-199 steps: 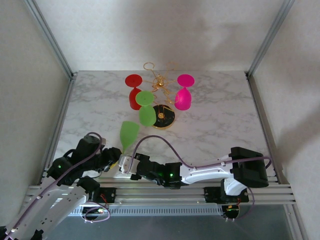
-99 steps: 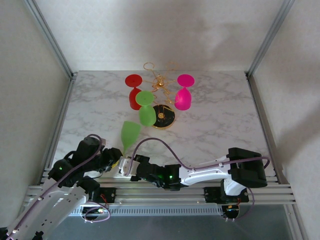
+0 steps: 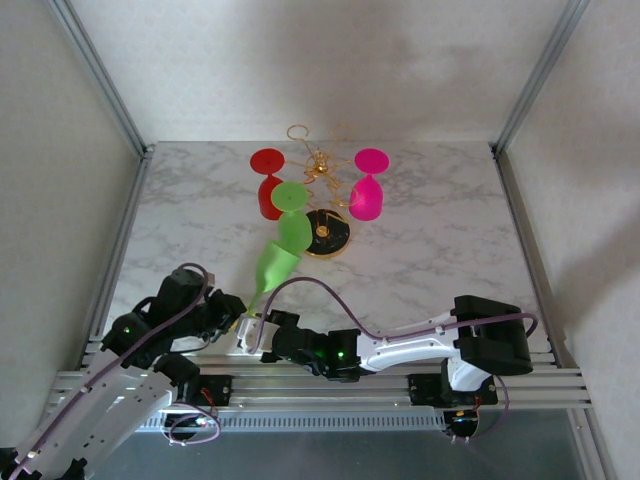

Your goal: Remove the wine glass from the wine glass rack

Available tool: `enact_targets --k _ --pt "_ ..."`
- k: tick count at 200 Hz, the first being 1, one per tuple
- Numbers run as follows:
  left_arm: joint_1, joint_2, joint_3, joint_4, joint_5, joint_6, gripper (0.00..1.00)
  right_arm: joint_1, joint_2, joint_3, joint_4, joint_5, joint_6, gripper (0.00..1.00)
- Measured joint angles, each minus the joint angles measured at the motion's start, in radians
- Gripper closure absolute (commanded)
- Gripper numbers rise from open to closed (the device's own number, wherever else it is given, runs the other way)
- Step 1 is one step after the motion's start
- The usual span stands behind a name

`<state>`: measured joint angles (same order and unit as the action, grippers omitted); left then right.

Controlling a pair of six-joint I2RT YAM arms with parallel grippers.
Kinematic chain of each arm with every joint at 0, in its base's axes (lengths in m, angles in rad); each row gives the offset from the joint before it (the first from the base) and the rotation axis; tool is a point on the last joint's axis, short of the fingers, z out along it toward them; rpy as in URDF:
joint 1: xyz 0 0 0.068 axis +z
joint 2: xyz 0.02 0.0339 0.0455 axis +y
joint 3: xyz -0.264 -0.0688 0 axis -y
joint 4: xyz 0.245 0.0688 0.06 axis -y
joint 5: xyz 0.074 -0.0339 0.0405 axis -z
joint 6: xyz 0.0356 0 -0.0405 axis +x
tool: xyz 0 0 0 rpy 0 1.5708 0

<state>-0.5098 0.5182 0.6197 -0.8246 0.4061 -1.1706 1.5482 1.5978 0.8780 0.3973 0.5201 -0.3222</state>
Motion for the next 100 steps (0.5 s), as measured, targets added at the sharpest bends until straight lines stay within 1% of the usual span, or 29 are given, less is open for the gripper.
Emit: enact_targets --k 14,65,74,78,100 --pt "0.000 -0.005 0.000 0.010 0.003 0.000 1.00 0.002 0.000 0.000 -0.002 -0.007 0.002 1.00" --pt "0.000 -0.054 -0.031 0.016 0.010 -0.013 1.00 0.002 -0.003 0.000 -0.014 -0.027 0.032 1.00" --pt "0.000 -0.060 -0.037 0.020 0.016 -0.013 1.00 0.002 -0.007 0.000 -0.024 -0.034 0.042 0.90" --pt "0.000 -0.062 -0.039 0.022 0.018 -0.013 1.00 0.002 -0.011 0.000 -0.029 -0.036 0.050 0.87" --pt "-0.002 -0.066 -0.047 0.036 0.024 -0.009 1.00 0.004 -0.042 0.000 -0.063 -0.052 0.076 0.81"
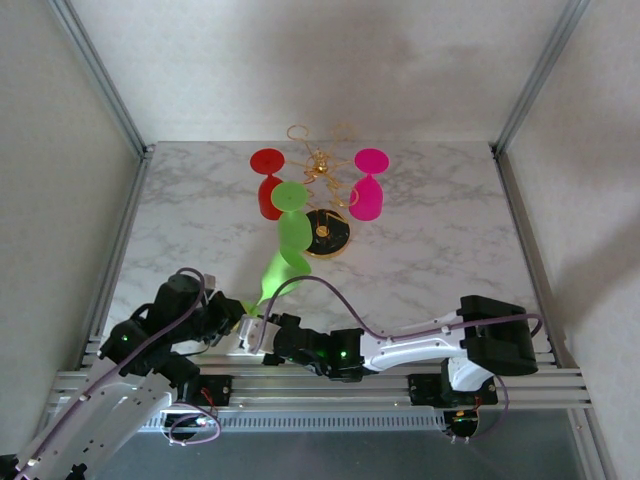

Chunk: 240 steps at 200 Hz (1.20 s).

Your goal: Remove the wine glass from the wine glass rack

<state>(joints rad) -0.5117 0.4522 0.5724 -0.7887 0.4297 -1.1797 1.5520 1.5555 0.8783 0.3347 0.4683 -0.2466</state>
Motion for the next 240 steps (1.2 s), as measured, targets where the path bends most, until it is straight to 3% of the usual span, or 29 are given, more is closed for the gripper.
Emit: enact_targets --k 71,123,137,187,240 --pt "0.000 -0.009 -0.080 0.121 -0.002 0.004 1.00 0.005 -0.200 0.000 -0.127 -0.018 0.124 0.67" --pt "0.000 -0.041 -0.128 0.257 0.000 0.032 1.00 -0.003 -0.332 0.097 -0.430 -0.088 0.298 0.60" --pt "0.000 -0.056 -0.151 0.293 -0.002 0.042 1.00 -0.019 -0.380 0.115 -0.485 -0.122 0.350 0.52" --pt "0.000 -0.069 -0.245 0.382 -0.003 0.082 1.00 -0.160 -0.480 0.268 -0.718 -0.248 0.514 0.45" --pt "0.000 -0.125 -0.272 0.460 -0.003 0.116 1.00 -0.398 -0.478 0.323 -0.821 -0.479 0.631 0.33"
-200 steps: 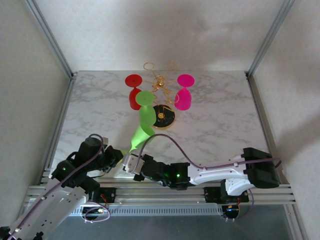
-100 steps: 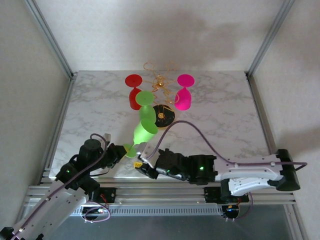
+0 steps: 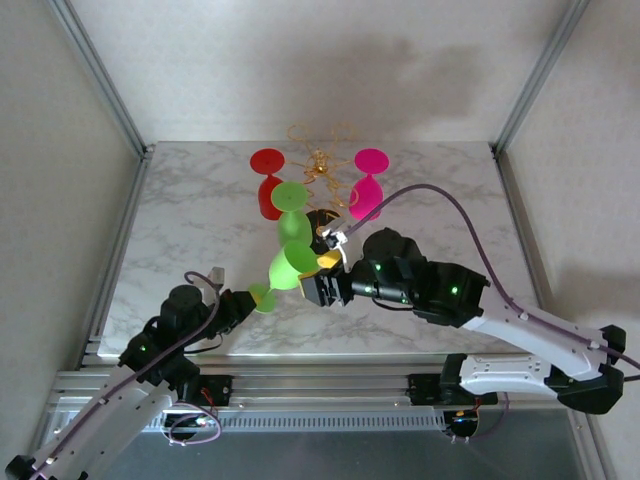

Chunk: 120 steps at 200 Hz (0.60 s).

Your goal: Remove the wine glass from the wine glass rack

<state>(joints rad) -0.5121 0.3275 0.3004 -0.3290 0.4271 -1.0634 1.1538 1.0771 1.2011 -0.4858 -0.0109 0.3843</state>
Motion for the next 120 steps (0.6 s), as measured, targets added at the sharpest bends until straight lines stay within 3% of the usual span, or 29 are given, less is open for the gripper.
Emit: enact_targets --k 72,120 --pt "0.000 -0.013 -0.014 0.021 0.000 0.043 1.00 -0.081 0.140 0.086 -0.039 -0.183 0.008 0.31" --pt "0.000 -0.013 -0.017 0.023 0.000 0.047 1.00 -0.091 0.226 0.116 -0.043 -0.263 -0.010 0.44"
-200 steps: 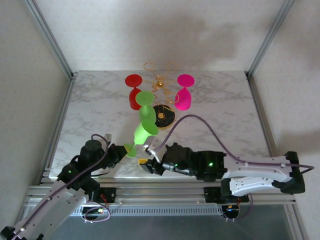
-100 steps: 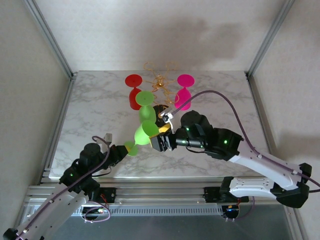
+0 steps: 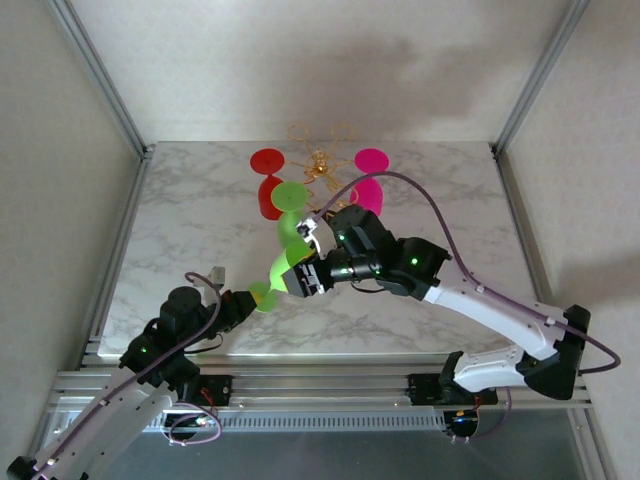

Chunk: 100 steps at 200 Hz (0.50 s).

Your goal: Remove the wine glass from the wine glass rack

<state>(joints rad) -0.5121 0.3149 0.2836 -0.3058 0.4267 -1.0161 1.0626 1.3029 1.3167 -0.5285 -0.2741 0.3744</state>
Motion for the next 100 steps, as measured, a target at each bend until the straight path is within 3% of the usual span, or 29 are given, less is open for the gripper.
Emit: enact_targets --k 100 --pt "0.000 0.000 0.000 0.000 0.000 0.001 1.00 -0.001 0.048 0.001 0.000 -0.035 -0.016 0.78"
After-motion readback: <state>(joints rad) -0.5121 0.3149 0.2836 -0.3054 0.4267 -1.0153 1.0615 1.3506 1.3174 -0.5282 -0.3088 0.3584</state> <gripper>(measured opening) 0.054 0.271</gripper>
